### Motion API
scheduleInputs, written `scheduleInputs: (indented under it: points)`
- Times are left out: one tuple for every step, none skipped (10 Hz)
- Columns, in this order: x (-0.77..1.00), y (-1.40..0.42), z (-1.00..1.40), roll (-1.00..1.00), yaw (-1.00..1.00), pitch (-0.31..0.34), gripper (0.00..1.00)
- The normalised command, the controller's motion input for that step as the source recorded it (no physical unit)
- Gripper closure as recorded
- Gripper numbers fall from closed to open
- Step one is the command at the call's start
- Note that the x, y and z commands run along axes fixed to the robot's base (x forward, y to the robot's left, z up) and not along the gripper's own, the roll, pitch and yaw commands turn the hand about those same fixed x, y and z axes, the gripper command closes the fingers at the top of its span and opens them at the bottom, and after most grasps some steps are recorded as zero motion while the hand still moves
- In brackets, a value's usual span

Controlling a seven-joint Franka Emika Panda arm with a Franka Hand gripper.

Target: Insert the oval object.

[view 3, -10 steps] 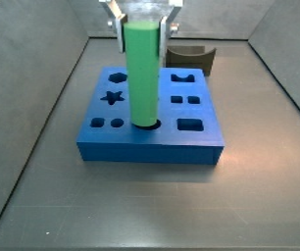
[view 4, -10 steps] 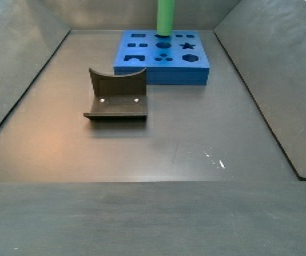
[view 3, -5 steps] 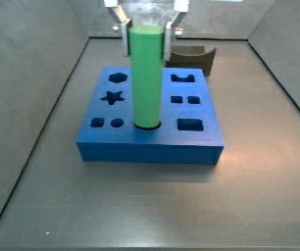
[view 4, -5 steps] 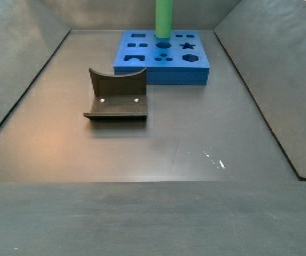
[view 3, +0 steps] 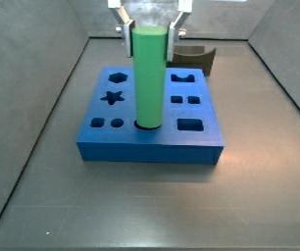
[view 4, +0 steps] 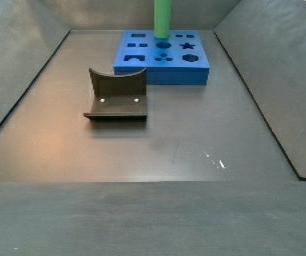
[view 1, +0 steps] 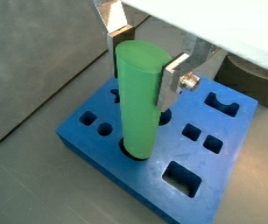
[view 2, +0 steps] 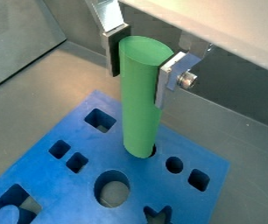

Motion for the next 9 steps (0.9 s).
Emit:
scheduleInputs:
  points:
    - [-0.12,-0.03,-0.11,0.0,0.11,-0.077,1.0]
    - [-0.01,-0.05,-0.12,0.0,0.09,-0.047,1.0]
    - [0.01,-0.1,-0.16,0.0,0.05,-0.019,1.0]
    - [0.13,-0.1,-0.2,0.0,0.02,0.0,1.0]
    - [0.16,-0.05,-0.25,0.0,0.04,0.0,1.0]
    - [0.13,-0.03,-0.27,0.0,0.04,0.0,1.0]
    - [0.11,-0.01,-0.28,0.0,0.04,-0.006,1.0]
    - [0.03,0.0,-0.26,0.0,0.04,-0.026,1.0]
    - [0.0,0.0,-0.25,0.0,0.04,-0.051,1.0]
